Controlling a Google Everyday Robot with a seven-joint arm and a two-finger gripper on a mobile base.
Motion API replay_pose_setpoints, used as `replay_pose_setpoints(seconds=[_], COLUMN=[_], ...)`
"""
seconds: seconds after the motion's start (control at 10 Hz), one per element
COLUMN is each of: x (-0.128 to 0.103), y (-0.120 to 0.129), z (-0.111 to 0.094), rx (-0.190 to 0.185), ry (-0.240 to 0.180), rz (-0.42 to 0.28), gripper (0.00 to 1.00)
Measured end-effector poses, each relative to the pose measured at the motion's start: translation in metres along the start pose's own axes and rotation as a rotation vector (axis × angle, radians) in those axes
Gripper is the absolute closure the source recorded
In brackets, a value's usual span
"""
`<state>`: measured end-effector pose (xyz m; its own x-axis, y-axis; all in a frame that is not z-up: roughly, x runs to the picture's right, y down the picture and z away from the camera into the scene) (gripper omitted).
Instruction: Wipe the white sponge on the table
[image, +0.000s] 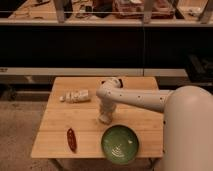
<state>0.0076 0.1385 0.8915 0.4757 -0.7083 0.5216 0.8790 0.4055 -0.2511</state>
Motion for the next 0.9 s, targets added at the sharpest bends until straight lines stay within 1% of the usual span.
replay_pose_setpoints(seconds=[0.1, 0.2, 0.3, 0.4, 0.5, 0.6, 0.7, 0.8, 0.9], x=[0.005, 0.008, 0.007, 0.003, -0.003, -0.015, -0.025, -0.038, -0.058], y=[-0.007, -0.020, -0.041, -0.052, -0.068, -0.086, -0.098, -0.110, -0.118], z=[0.000, 0.000, 0.001, 0.001, 0.001, -0.001, -0.002, -0.003, -0.002], rx=[-0.003, -0.002, 0.005, 0.011, 0.022, 0.041, 0.057, 0.075, 0.087], ry=[0.004, 0.008, 0.005, -0.002, -0.010, -0.025, -0.036, -0.048, -0.069], rz=[0.002, -0.002, -0.012, -0.021, -0.035, -0.056, -0.077, -0.105, -0.145], gripper=[0.62, 0.62, 0.62, 0.62, 0.62, 0.62, 0.62, 0.62, 0.62])
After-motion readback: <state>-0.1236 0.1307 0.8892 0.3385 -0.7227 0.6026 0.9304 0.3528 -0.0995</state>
